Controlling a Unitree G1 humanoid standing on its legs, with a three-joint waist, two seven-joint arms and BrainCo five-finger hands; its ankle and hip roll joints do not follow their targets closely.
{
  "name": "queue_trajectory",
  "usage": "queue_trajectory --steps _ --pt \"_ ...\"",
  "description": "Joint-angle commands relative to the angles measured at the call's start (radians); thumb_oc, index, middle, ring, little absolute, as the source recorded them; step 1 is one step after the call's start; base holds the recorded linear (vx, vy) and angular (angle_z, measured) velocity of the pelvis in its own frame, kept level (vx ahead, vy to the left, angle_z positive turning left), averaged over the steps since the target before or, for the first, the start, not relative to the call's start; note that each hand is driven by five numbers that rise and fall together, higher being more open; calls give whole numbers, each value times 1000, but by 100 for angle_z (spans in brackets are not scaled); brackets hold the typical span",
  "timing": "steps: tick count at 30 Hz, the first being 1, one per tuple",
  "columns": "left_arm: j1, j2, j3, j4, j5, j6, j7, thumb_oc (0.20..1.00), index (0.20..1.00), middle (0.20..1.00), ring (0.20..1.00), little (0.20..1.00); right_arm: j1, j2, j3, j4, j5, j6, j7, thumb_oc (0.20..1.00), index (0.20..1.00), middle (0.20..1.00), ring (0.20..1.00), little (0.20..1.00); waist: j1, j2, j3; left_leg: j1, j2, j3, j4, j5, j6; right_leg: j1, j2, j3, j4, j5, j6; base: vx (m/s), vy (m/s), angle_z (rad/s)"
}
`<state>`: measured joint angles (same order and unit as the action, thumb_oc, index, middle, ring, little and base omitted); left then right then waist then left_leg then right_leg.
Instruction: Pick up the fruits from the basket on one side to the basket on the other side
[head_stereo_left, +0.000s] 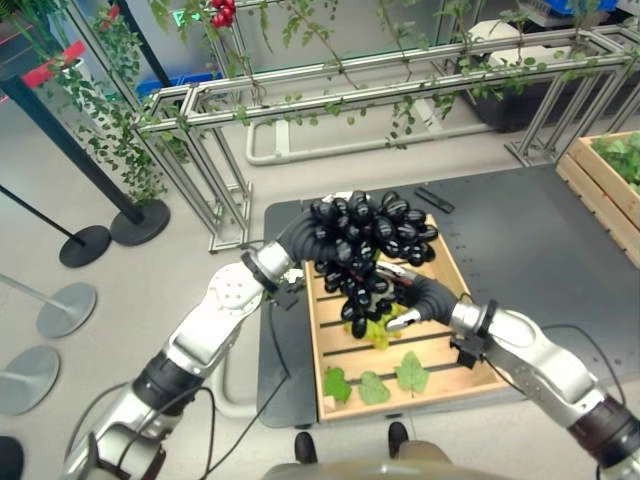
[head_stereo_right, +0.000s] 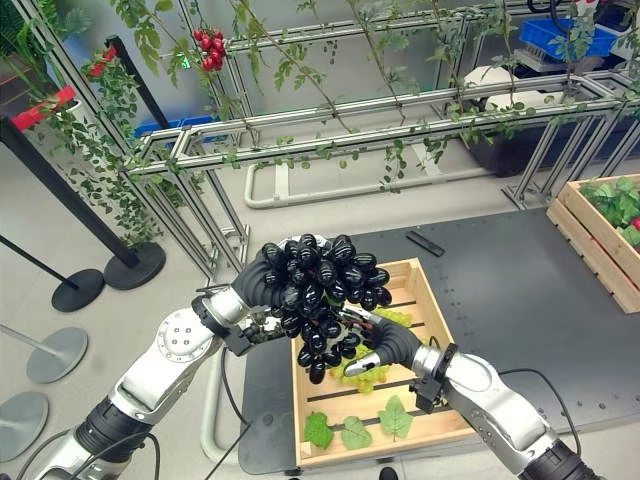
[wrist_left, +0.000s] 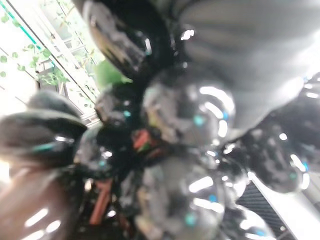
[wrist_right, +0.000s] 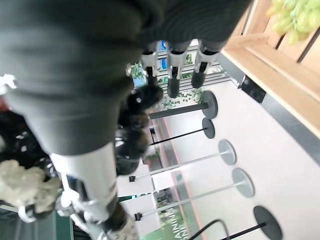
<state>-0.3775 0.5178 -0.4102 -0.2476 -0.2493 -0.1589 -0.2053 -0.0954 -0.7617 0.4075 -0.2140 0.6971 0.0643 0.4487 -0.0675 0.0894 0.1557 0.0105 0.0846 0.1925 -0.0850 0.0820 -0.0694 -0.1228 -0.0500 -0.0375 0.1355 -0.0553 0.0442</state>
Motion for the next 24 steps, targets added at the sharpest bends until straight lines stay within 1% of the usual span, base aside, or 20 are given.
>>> queue_trajectory --steps 1,4,5,6,8,11,16,24 --pt "-39 -38 59 28 35 -51 69 200 200 200 200 200 -22 48 37 -74 25 -47 23 1000 1000 1000 1000 1000 -14 -70 -23 40 -10 15 88 -131 -11 75 -60 -24 -169 119 106 -21 15 -7" --pt "-13 -40 84 17 36 -53 74 200 200 200 200 200 -37 88 53 -26 25 -51 10 1000 1000 1000 1000 1000 -15 -70 -22 39 -9 20 91 -132 -11 73 -61 -19 -170 120 105 -4 3 -1" --pt "14 -31 83 17 30 -55 66 200 200 200 200 200 -105 77 52 21 80 -49 1 1000 1000 1000 1000 1000 -1 -71 -28 38 -9 18 91 -130 -10 75 -62 -22 -171 120 105 11 -7 -5" --pt "25 -29 92 2 27 -54 66 200 200 200 200 200 -119 60 51 26 93 -49 12 1000 1000 1000 1000 1000 0 -71 -28 37 -8 17 92 -130 -10 76 -62 -24 -172 120 105 13 -15 -9" --pt "31 -19 96 -8 40 -54 65 200 200 200 200 200 -91 33 36 -13 113 -44 8 1000 1000 1000 1000 1000 5 -74 -32 39 -7 16 90 -129 -11 78 -62 -26 -171 120 104 14 -20 -9" --pt "9 -22 78 20 54 -50 66 200 200 200 200 200 -116 9 48 -38 109 -37 18 1000 1000 1000 1000 1000 8 -76 -36 39 -7 13 88 -129 -10 80 -62 -28 -174 120 105 10 -5 3" --pt "-13 -30 65 45 100 -54 86 200 200 200 200 200 -141 21 58 -69 118 -44 8 1000 1000 1000 1000 1000 9 -76 -35 40 -9 13 89 -132 -9 81 -61 -29 -174 120 105 1 -1 1" --pt "-20 -36 54 53 130 -56 94 200 200 200 200 200 -160 40 73 -82 116 -46 2 1000 1000 1000 1000 1000 6 -75 -31 40 -8 14 94 -136 -8 79 -62 -25 -175 121 106 0 0 0"
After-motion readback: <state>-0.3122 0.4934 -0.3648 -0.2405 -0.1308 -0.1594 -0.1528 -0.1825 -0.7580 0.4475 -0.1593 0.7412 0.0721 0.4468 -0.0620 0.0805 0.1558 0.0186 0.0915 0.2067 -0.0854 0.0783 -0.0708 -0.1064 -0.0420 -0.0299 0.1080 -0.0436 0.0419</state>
